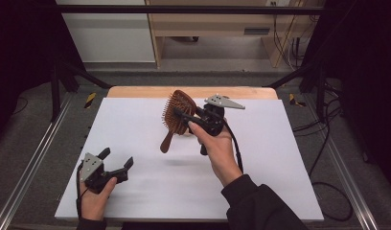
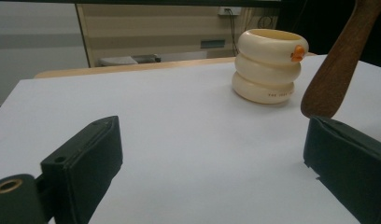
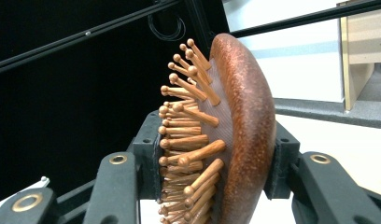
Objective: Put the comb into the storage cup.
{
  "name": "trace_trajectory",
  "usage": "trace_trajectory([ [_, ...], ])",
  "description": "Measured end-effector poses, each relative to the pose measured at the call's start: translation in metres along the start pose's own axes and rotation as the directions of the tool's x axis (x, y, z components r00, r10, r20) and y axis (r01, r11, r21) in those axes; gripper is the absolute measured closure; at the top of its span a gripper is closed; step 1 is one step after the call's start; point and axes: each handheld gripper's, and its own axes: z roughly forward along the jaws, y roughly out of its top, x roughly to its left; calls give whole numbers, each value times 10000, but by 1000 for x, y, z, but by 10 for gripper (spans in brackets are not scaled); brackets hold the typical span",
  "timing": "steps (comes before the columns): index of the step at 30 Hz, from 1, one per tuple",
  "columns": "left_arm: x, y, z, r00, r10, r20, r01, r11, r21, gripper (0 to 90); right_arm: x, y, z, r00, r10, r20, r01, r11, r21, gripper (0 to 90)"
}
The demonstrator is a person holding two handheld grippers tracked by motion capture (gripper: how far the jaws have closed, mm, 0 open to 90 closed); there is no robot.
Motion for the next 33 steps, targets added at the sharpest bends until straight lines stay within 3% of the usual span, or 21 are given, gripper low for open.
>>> trace_trajectory([
  [33, -5, -2, 3, 9992, 292, 263, -294, 9995, 63, 32, -7, 13, -3, 9997, -60, 238, 61, 10000, -52, 509],
])
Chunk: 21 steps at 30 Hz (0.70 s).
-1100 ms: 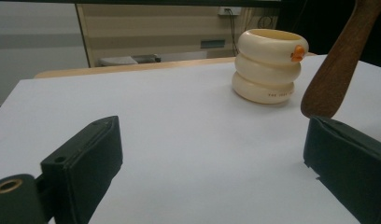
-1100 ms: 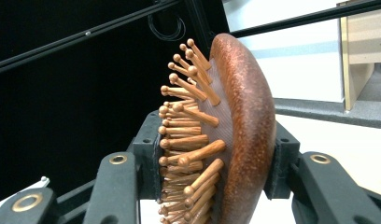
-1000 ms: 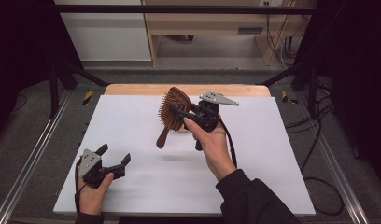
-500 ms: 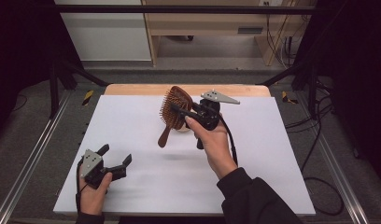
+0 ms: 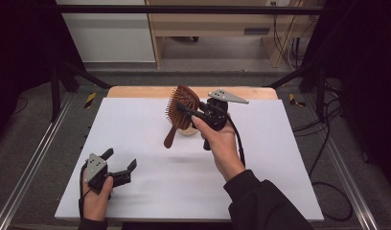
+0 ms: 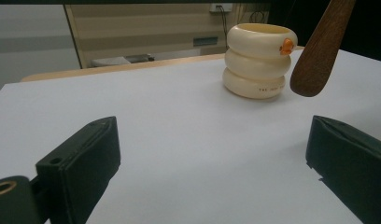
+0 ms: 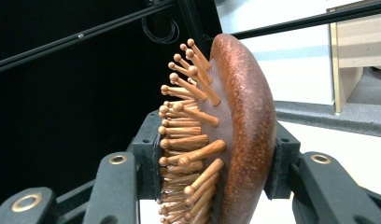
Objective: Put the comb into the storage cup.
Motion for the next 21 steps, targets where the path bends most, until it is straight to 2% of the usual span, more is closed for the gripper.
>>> trace_trajectory([
  [6, 0, 0, 1, 10000, 11, 22, -11, 10000, 35, 31, 0, 2, -1, 9998, -121, 127, 120, 9999, 5, 508],
  [21, -2, 0, 1, 10000, 42, 53, -42, 10000, 28, 32, -3, 16, -2, 9998, 151, 142, -146, 9994, -316, 508],
])
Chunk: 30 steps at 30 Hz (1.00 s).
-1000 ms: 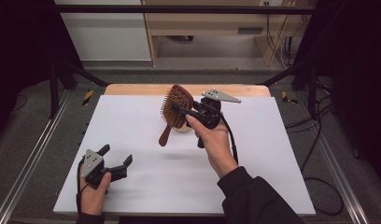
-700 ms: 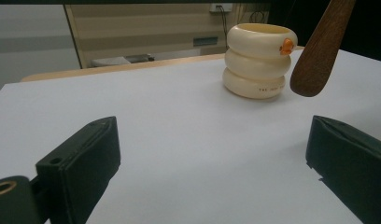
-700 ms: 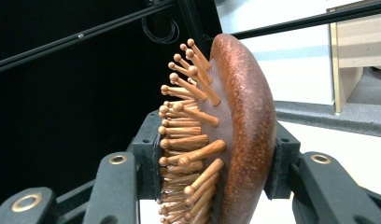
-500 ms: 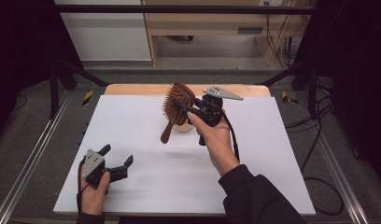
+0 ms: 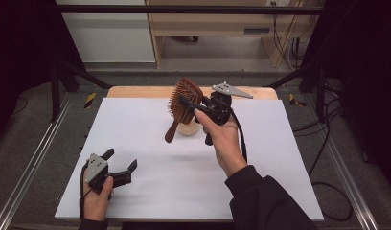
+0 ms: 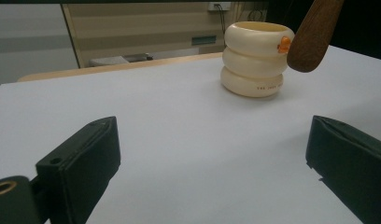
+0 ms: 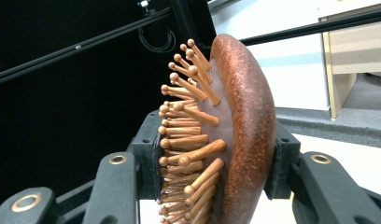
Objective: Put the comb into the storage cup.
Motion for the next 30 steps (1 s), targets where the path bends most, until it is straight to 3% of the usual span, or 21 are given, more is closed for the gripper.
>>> trace_trajectory([
  [17, 0, 0, 0, 10000, 63, 2, -63, 10000, 23, 31, -6, 23, 5, 9984, 555, 90, -547, 9960, -705, 507],
  [30, 0, -1, 1, 10000, 73, 7, -73, 10000, 10, 31, -19, 38, 15, 9935, 1013, 525, -934, 9862, -1368, 508],
])
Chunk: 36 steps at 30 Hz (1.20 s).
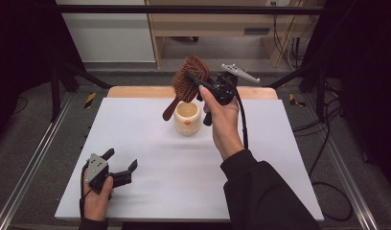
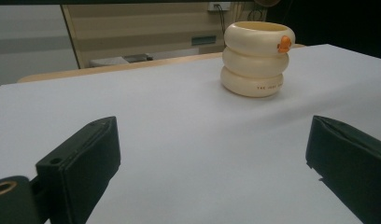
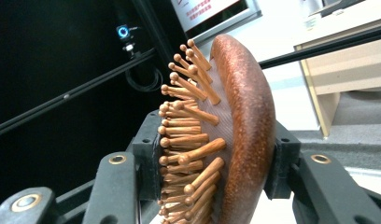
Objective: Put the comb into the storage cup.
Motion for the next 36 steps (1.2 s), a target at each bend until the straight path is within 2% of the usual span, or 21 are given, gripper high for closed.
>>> trace_trajectory([
  [7, 0, 0, 0, 10000, 28, 15, -28, 10000, -11, 32, -7, 2, 5, 9996, -33, 298, 38, 9998, -174, 507],
  [36, 0, 1, -1, 9999, 81, -116, -83, 9998, -163, 31, -18, 12, 6, 9979, -61, 642, 81, 9995, -312, 507],
])
